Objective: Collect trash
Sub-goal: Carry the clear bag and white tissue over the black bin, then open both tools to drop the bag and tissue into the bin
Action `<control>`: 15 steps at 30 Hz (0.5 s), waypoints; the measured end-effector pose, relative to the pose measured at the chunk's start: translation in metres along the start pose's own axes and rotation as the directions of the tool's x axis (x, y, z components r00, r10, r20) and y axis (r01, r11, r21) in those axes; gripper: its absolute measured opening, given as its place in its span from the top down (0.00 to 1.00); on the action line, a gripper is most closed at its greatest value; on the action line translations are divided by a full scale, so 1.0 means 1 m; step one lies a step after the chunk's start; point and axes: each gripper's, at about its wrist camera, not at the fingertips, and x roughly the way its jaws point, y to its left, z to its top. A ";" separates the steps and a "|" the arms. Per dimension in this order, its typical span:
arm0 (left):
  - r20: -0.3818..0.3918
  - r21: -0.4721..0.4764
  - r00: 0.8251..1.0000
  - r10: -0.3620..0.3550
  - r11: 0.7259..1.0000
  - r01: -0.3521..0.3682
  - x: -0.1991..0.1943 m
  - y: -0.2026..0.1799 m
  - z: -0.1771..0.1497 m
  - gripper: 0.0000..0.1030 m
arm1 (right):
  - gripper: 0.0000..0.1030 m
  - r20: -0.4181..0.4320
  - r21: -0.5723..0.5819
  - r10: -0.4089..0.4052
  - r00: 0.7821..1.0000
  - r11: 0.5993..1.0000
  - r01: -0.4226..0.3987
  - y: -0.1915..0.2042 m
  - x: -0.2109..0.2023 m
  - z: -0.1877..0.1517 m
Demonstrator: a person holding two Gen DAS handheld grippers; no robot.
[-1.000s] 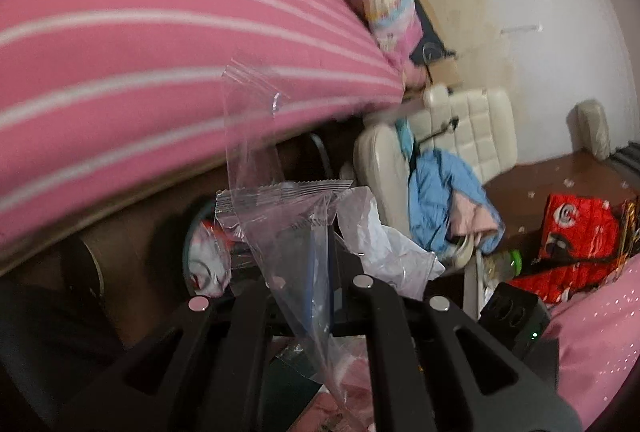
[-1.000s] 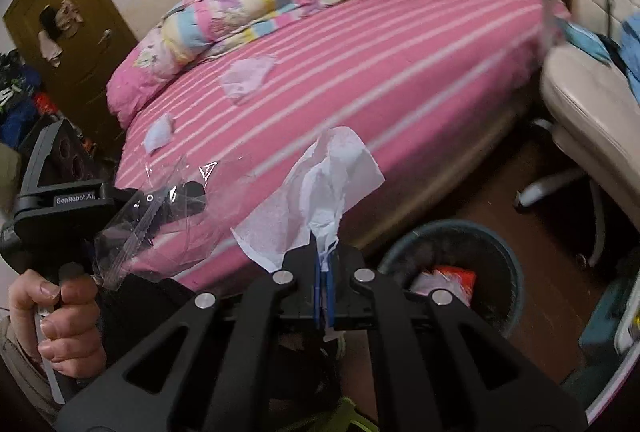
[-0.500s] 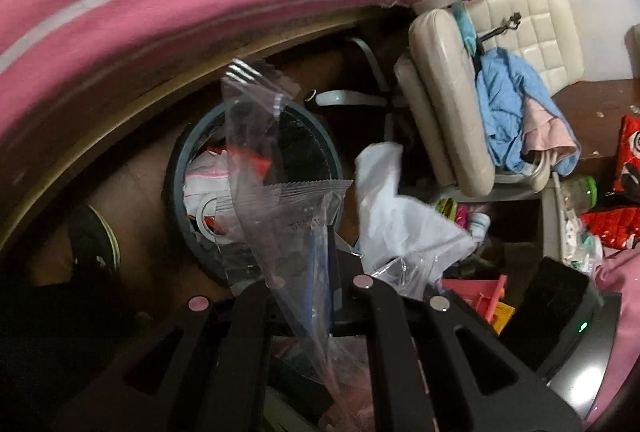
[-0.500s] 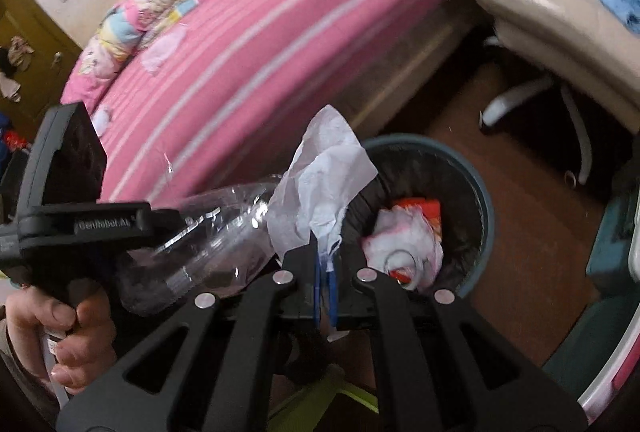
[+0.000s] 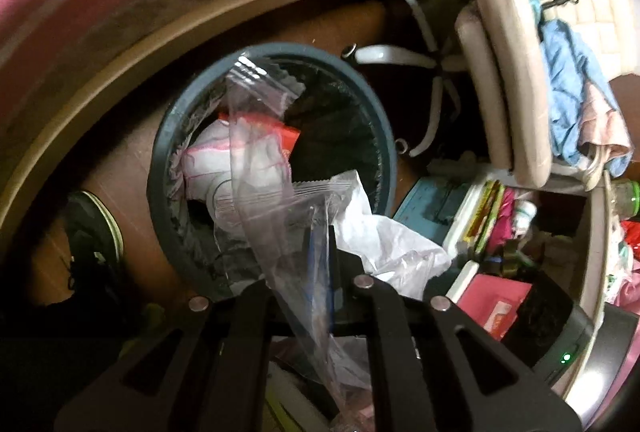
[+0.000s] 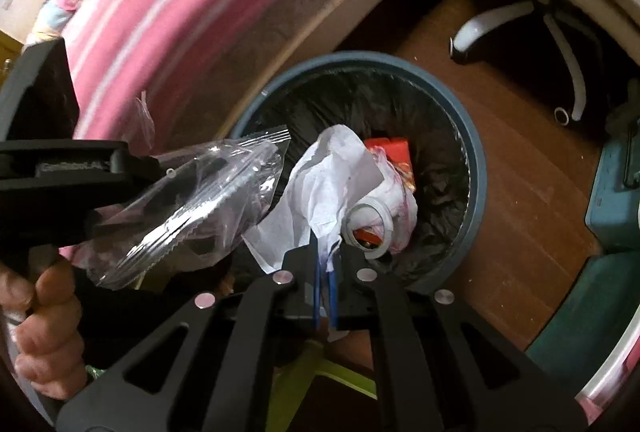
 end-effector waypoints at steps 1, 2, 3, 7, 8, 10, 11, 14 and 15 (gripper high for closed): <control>-0.019 -0.005 1.000 0.013 1.000 -0.013 0.007 0.001 0.002 0.95 | 0.95 -0.005 0.000 -0.005 1.000 1.000 0.005 0.000 0.003 0.000; -0.031 -0.011 0.999 0.023 1.000 -0.023 0.012 0.003 0.003 0.93 | 0.95 -0.011 -0.001 -0.011 1.000 1.000 0.011 0.000 0.006 0.001; -0.042 -0.017 0.999 0.028 0.999 -0.029 0.015 0.006 0.003 0.91 | 0.95 -0.021 -0.001 -0.020 1.000 1.000 0.020 -0.001 0.011 0.001; -0.063 -0.038 0.997 0.039 0.998 -0.041 0.023 0.009 0.007 0.72 | 0.95 -0.043 -0.001 -0.037 0.998 0.999 0.037 -0.007 0.026 0.005; -0.061 -0.038 0.997 0.044 0.998 -0.046 0.024 0.009 0.007 0.55 | 0.94 -0.045 -0.001 -0.040 0.998 0.999 0.040 -0.007 0.027 0.005; -0.048 -0.025 0.997 0.063 0.998 -0.064 0.022 0.005 0.008 0.41 | 0.90 -0.043 0.003 -0.045 0.998 0.999 0.045 -0.008 0.028 0.005; -0.047 -0.020 0.997 0.061 0.998 -0.062 0.022 0.003 0.008 0.39 | 0.79 -0.039 0.006 -0.048 0.998 0.999 0.048 -0.008 0.029 0.005; -0.052 -0.008 0.997 0.062 0.998 -0.063 0.022 0.000 0.008 0.33 | 0.56 -0.023 0.022 -0.056 0.998 0.998 0.056 -0.009 0.026 0.003; -0.050 -0.005 0.997 0.063 0.998 -0.063 0.021 -0.001 0.007 0.32 | 0.53 -0.021 0.022 -0.062 0.998 0.998 0.063 -0.009 0.026 0.002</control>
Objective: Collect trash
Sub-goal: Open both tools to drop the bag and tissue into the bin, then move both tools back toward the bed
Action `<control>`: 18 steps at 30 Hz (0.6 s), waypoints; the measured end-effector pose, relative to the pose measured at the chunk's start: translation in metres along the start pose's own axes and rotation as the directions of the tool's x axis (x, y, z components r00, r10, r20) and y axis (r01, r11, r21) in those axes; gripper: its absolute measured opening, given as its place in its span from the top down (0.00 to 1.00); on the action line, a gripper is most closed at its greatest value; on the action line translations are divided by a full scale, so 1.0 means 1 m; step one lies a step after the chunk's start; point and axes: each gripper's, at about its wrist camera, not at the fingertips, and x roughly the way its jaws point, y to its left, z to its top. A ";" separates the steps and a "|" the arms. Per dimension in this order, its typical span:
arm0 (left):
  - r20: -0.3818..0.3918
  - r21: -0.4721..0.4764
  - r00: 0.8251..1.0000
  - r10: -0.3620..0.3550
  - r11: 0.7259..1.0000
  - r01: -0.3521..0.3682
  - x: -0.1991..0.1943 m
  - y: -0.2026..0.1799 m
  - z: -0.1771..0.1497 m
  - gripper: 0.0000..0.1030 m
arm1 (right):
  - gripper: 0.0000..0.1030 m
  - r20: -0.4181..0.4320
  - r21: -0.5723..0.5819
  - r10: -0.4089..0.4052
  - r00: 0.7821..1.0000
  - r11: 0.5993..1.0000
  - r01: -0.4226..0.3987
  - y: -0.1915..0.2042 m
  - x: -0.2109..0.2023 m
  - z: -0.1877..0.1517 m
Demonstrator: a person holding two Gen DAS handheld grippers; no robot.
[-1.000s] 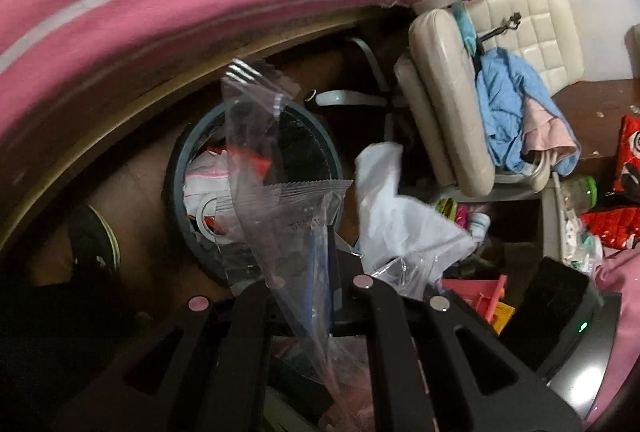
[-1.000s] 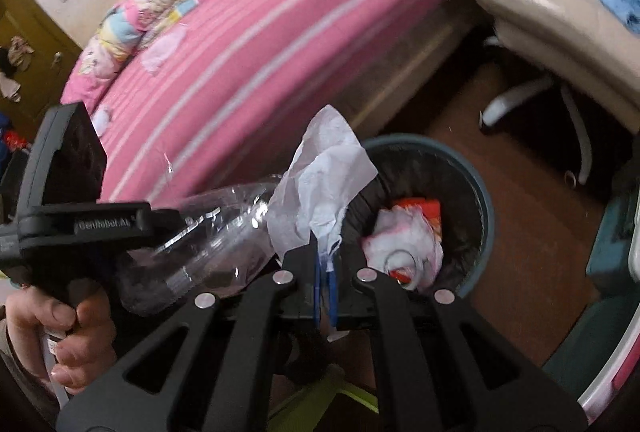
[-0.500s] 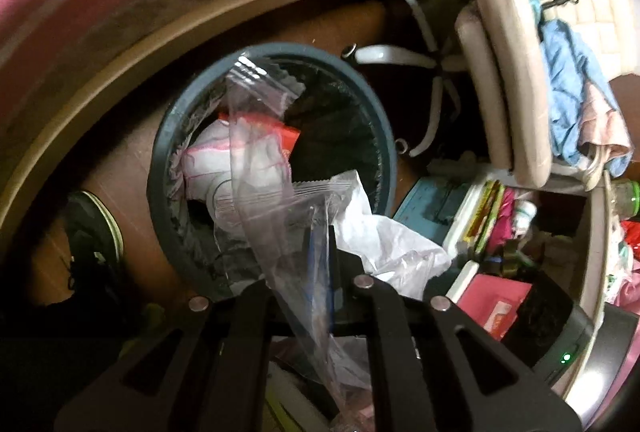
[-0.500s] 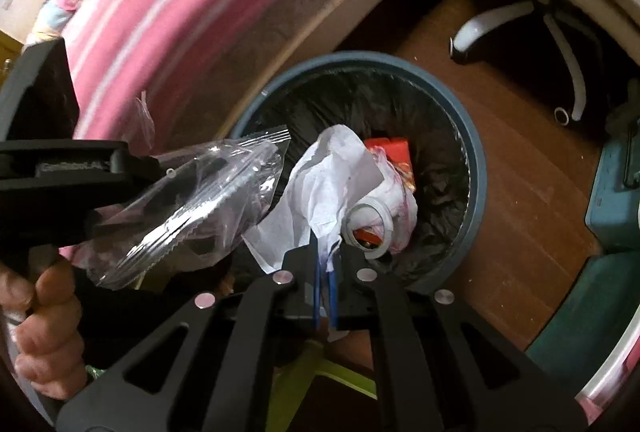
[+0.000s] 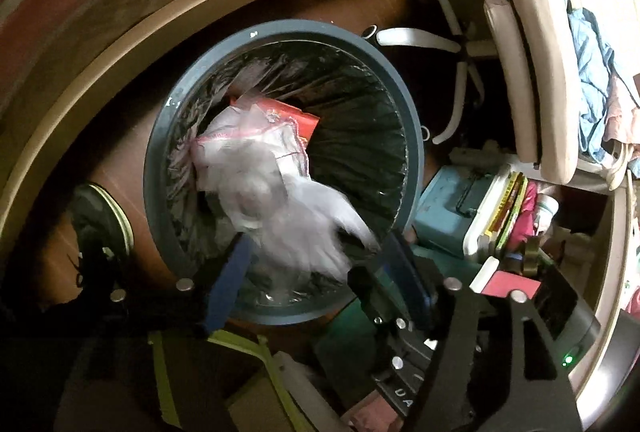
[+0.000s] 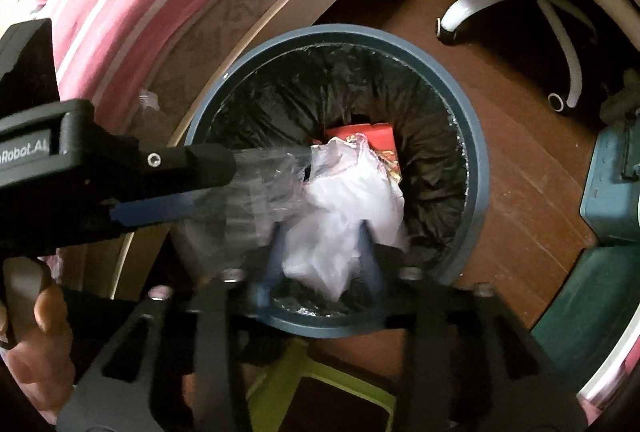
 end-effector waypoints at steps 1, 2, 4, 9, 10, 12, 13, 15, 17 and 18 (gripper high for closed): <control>0.003 0.003 1.000 -0.002 1.000 0.002 -0.001 -0.001 0.000 0.32 | 0.47 0.004 0.002 -0.002 1.000 1.000 0.002 0.000 -0.002 -0.001; 0.005 0.004 1.000 -0.003 1.000 0.003 -0.002 -0.001 0.000 0.32 | 0.42 0.009 0.004 0.000 1.000 1.000 0.000 -0.001 -0.003 0.000; 0.015 -0.003 1.000 -0.011 1.000 0.011 -0.006 0.000 -0.001 0.31 | 0.37 0.023 0.005 -0.002 1.000 1.000 0.002 -0.002 -0.009 -0.001; 0.050 -0.023 0.998 -0.040 0.999 0.041 -0.021 0.002 -0.004 0.22 | 0.29 0.069 0.006 0.006 0.998 1.000 -0.006 0.001 -0.029 -0.001; 0.054 -0.025 0.998 -0.041 0.999 0.042 -0.024 0.001 -0.005 0.21 | 0.27 0.084 0.002 0.006 0.996 1.000 -0.006 0.003 -0.035 -0.001; 0.064 -0.028 0.997 -0.040 0.999 0.042 -0.031 0.000 -0.008 0.21 | 0.24 0.109 -0.005 0.013 0.994 1.000 -0.012 0.007 -0.044 -0.001; 0.072 -0.026 0.996 -0.044 0.999 0.046 -0.035 0.000 -0.009 0.21 | 0.23 0.125 -0.009 0.017 0.992 1.000 -0.016 0.010 -0.051 -0.001; 0.096 -0.023 0.995 -0.040 0.999 0.042 -0.045 -0.002 -0.012 0.20 | 0.21 0.147 -0.018 0.021 0.989 1.000 -0.019 0.014 -0.062 0.000; 0.124 -0.013 0.991 -0.045 0.999 0.047 -0.055 -0.004 -0.016 0.19 | 0.18 0.172 -0.039 0.026 0.985 0.999 -0.020 0.020 -0.074 -0.001; 0.141 -0.007 0.989 -0.048 0.999 0.050 -0.062 -0.005 -0.018 0.18 | 0.18 0.188 -0.056 0.028 0.982 0.998 -0.017 0.025 -0.082 -0.002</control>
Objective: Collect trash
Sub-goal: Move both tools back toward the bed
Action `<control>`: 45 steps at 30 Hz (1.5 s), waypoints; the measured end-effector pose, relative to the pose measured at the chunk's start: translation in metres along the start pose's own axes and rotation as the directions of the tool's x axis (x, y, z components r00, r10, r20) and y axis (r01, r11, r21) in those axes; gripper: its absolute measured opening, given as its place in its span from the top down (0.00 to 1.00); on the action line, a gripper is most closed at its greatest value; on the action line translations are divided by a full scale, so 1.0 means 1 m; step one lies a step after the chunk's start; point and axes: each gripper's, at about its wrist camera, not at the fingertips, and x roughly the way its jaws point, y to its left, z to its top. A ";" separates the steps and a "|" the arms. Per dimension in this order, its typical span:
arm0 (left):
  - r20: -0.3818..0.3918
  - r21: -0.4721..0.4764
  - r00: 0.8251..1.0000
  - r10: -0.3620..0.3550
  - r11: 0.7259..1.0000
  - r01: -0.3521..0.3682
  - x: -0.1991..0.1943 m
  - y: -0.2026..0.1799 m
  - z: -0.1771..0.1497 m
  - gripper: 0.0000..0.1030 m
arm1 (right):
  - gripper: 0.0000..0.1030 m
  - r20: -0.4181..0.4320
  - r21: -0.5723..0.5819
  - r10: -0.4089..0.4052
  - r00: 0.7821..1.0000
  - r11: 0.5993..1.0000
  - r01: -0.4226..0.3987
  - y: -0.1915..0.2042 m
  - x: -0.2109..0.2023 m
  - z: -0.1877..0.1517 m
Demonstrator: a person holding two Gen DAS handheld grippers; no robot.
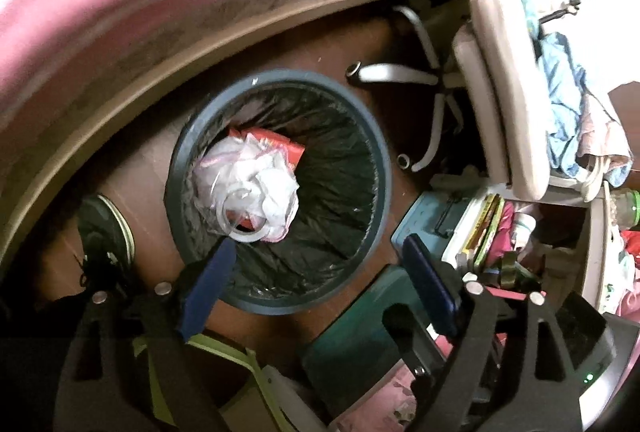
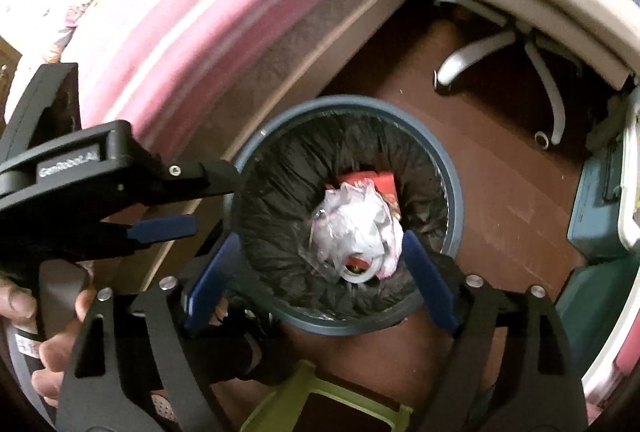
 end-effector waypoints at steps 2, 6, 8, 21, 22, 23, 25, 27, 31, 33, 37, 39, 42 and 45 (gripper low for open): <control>0.035 0.010 0.999 -0.004 1.000 0.003 -0.012 -0.003 -0.002 0.18 | 0.17 0.016 -0.014 0.003 1.000 1.000 -0.003 0.004 -0.008 0.001; 0.117 0.034 0.993 -0.021 0.999 0.017 -0.042 -0.011 -0.007 0.18 | 0.17 0.056 -0.031 0.015 0.998 0.999 -0.014 0.015 -0.028 0.005; 0.173 0.041 0.984 -0.031 0.999 0.024 -0.064 -0.014 -0.010 0.18 | 0.17 0.088 -0.051 0.026 0.996 0.998 -0.022 0.024 -0.042 0.007; 0.444 -0.029 0.883 -0.153 0.982 0.184 -0.209 0.021 -0.029 0.17 | 0.16 0.271 -0.243 0.164 0.949 0.965 -0.097 0.120 -0.124 0.037; 0.464 -0.037 0.872 -0.157 0.980 0.196 -0.221 0.028 -0.032 0.16 | 0.16 0.278 -0.263 0.180 0.944 0.959 -0.105 0.132 -0.130 0.038; 0.482 -0.044 0.862 -0.158 0.978 0.204 -0.231 0.034 -0.034 0.16 | 0.16 0.284 -0.284 0.196 0.939 0.952 -0.113 0.144 -0.135 0.040; 0.519 -0.068 0.841 -0.154 0.973 0.220 -0.253 0.050 -0.039 0.16 | 0.15 0.292 -0.319 0.220 0.931 0.940 -0.121 0.165 -0.142 0.041; 0.553 -0.088 0.819 -0.151 0.967 0.238 -0.273 0.067 -0.045 0.16 | 0.15 0.297 -0.355 0.243 0.924 0.926 -0.129 0.188 -0.147 0.042; 0.615 -0.135 0.780 -0.118 0.958 0.252 -0.309 0.108 -0.060 0.15 | 0.14 0.293 -0.414 0.286 0.912 0.898 -0.149 0.234 -0.156 0.040; 0.638 -0.158 0.763 -0.099 0.954 0.256 -0.323 0.128 -0.067 0.15 | 0.14 0.288 -0.443 0.297 0.910 0.884 -0.148 0.258 -0.155 0.037; 0.676 -0.205 0.735 -0.057 0.943 0.261 -0.345 0.172 -0.081 0.15 | 0.14 0.267 -0.494 0.316 0.911 0.856 -0.152 0.303 -0.149 0.032; 0.687 -0.226 0.726 -0.037 0.939 0.261 -0.352 0.191 -0.085 0.15 | 0.14 0.260 -0.515 0.326 0.909 0.843 -0.155 0.323 -0.144 0.028; 0.703 -0.252 0.711 -0.010 0.932 0.262 -0.363 0.220 -0.084 0.15 | 0.13 0.247 -0.540 0.334 0.909 0.827 -0.157 0.351 -0.133 0.026; 0.719 -0.260 0.694 0.014 0.932 0.251 -0.375 0.240 -0.079 0.15 | 0.13 0.229 -0.562 0.349 0.909 0.810 -0.169 0.376 -0.120 0.027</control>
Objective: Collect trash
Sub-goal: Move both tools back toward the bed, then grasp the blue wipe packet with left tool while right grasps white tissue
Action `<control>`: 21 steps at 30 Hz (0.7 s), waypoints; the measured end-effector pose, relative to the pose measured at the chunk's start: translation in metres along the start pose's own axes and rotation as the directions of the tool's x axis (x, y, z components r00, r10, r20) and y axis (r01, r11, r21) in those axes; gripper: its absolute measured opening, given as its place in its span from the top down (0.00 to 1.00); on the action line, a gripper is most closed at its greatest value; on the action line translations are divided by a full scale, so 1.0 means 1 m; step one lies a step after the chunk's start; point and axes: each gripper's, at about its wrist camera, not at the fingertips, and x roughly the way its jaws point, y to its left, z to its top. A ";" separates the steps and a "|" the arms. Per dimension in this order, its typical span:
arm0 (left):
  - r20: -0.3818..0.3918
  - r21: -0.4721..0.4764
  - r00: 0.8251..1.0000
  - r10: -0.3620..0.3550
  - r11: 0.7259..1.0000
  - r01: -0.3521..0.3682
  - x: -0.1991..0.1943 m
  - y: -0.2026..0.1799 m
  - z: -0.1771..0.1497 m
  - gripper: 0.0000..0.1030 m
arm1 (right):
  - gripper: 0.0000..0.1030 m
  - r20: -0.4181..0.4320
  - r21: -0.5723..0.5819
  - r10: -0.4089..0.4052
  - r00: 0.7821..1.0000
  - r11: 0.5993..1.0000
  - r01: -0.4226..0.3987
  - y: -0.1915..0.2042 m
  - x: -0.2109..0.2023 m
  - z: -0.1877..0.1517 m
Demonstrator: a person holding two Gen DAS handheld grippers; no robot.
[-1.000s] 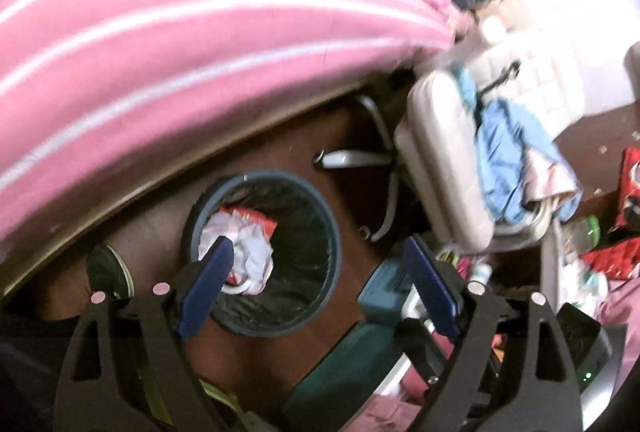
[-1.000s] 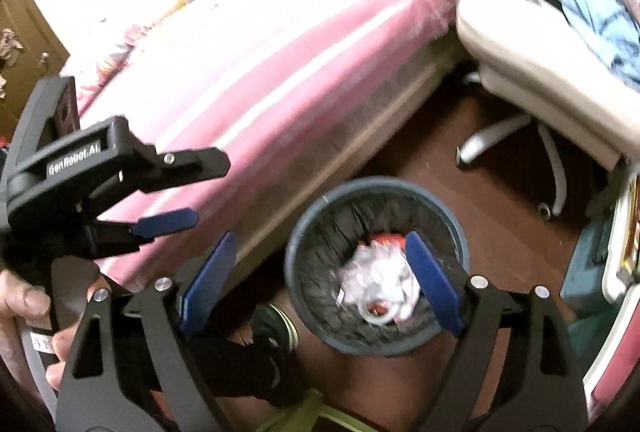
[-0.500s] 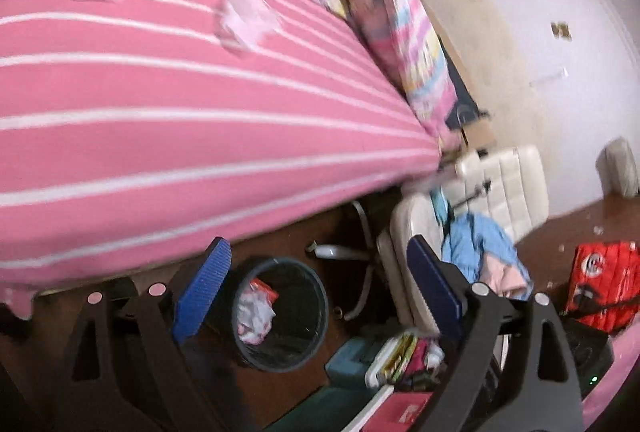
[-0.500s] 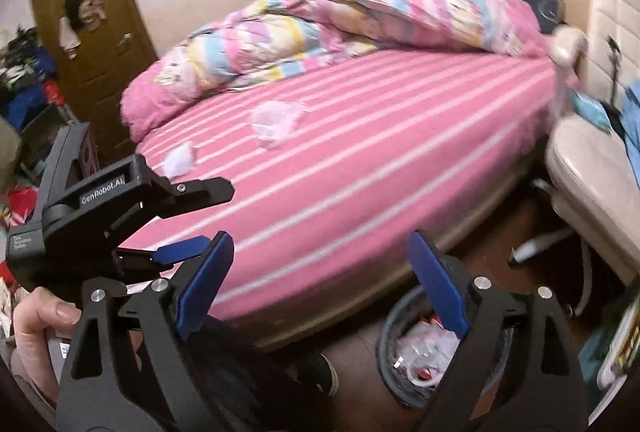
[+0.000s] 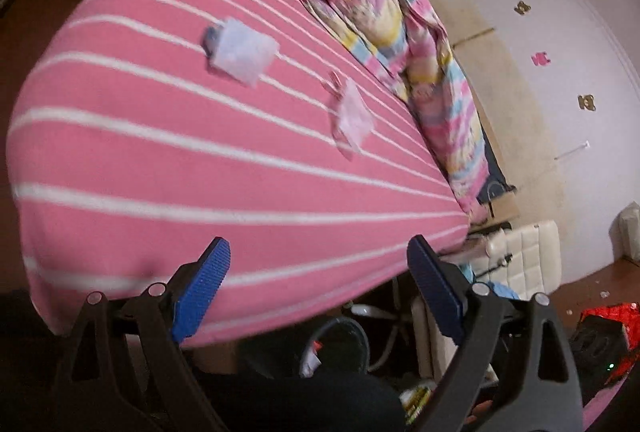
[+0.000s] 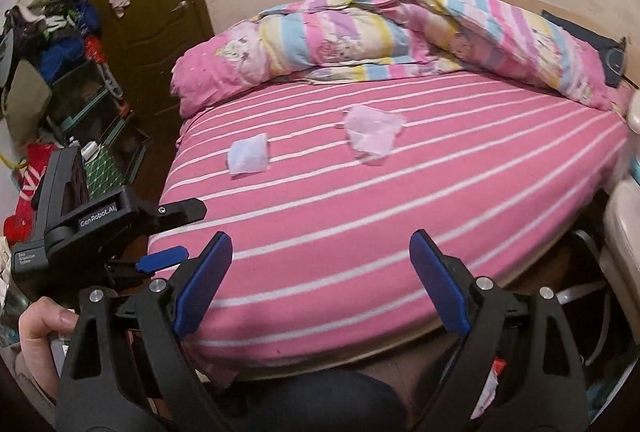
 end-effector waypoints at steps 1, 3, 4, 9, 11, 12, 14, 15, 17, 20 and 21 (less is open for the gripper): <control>0.009 0.000 1.000 0.004 1.000 -0.004 0.001 0.005 0.008 0.15 | 0.13 -0.004 -0.006 0.007 1.000 1.000 -0.007 0.005 0.008 0.003; 0.026 -0.005 1.000 0.005 1.000 -0.005 0.001 0.015 0.022 0.15 | 0.13 -0.015 -0.014 0.022 1.000 1.000 -0.022 0.014 0.025 0.009; 0.035 -0.008 0.999 0.006 1.000 -0.006 0.003 0.019 0.029 0.15 | 0.13 -0.020 -0.022 0.034 0.999 0.999 -0.034 0.021 0.038 0.013; 0.066 -0.020 0.997 0.027 0.999 -0.026 0.013 0.045 0.065 0.15 | 0.13 -0.028 -0.050 0.067 0.997 0.996 -0.068 0.039 0.081 0.027; 0.070 -0.029 0.997 0.035 0.999 -0.033 0.019 0.058 0.079 0.15 | 0.13 -0.031 -0.063 0.086 0.996 0.994 -0.088 0.047 0.104 0.034; 0.072 -0.035 0.997 0.041 0.999 -0.039 0.024 0.067 0.089 0.15 | 0.13 -0.029 -0.069 0.093 0.995 0.993 -0.095 0.050 0.112 0.036; 0.072 -0.034 0.996 0.053 0.998 -0.050 0.033 0.078 0.102 0.15 | 0.13 -0.027 -0.090 0.111 0.993 0.989 -0.113 0.058 0.136 0.041; 0.070 -0.030 0.996 0.058 0.998 -0.056 0.038 0.080 0.106 0.15 | 0.13 -0.028 -0.104 0.122 0.992 0.987 -0.125 0.062 0.149 0.043; 0.062 -0.021 0.995 0.073 0.997 -0.072 0.048 0.087 0.117 0.15 | 0.13 -0.034 -0.119 0.141 0.989 0.982 -0.144 0.067 0.168 0.047; 0.051 -0.028 0.995 0.082 0.996 -0.081 0.059 0.095 0.138 0.15 | 0.13 -0.037 -0.136 0.168 0.985 0.976 -0.171 0.072 0.198 0.056; 0.057 -0.025 0.995 0.085 0.996 -0.084 0.062 0.096 0.146 0.15 | 0.13 -0.035 -0.137 0.177 0.984 0.974 -0.180 0.073 0.206 0.059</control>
